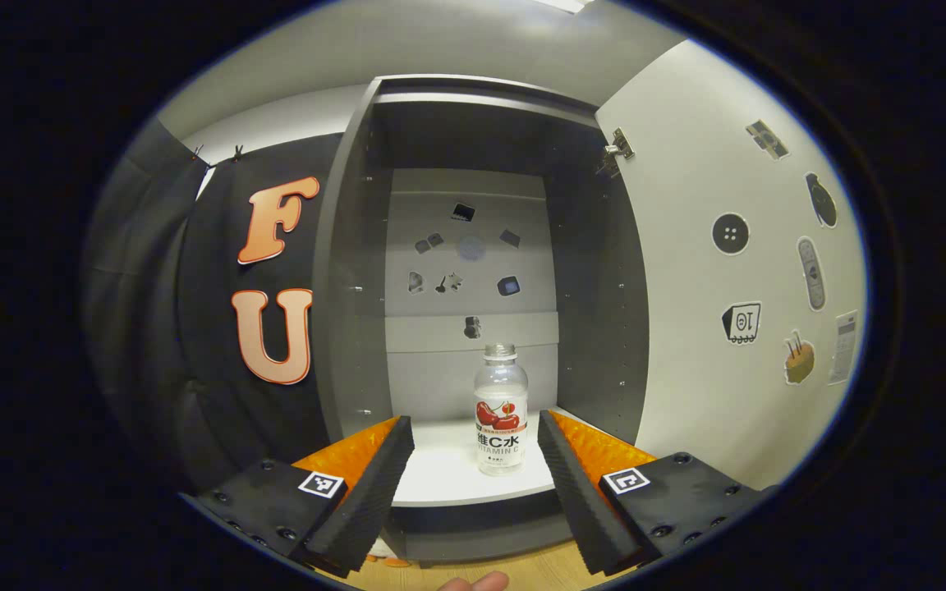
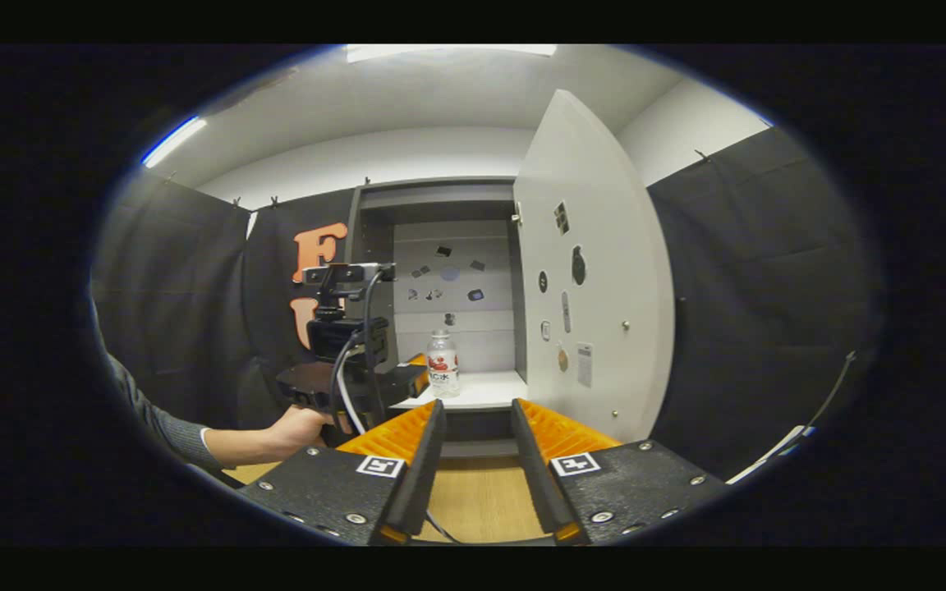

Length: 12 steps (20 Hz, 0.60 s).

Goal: Open the cabinet door with the right hand, grasp the bottle in the cabinet with the left hand and place it on the coaster, then close the cabinet door with the right hand.

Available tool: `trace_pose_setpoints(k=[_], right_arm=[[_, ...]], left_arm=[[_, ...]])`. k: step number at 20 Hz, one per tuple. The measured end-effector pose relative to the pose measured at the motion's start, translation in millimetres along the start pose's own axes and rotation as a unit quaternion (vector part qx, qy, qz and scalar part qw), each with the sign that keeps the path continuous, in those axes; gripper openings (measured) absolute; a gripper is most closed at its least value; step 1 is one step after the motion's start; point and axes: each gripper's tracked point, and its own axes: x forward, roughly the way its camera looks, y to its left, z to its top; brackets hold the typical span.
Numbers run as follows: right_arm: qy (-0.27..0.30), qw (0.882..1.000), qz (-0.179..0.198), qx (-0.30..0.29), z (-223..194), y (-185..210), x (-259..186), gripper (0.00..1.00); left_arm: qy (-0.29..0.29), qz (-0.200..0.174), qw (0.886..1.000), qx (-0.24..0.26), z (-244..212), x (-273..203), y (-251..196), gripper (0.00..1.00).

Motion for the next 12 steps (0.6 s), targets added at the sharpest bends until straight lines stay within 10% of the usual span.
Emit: trace_pose_setpoints(k=[4, 12], right_arm=[[0.015, 1.000, -0.027, 0.005, -12.8, 2.9, 27.6, 0.70], [0.052, 0.997, -0.064, 0.008, -35.5, 0.8, 56.6, 0.76]], left_arm=[[0.016, -0.020, 1.000, -0.002, -24.9, 50.2, -9.1, 0.99], [0.035, -0.034, 0.999, -0.001, -60.6, 123.2, -15.0, 0.99]])
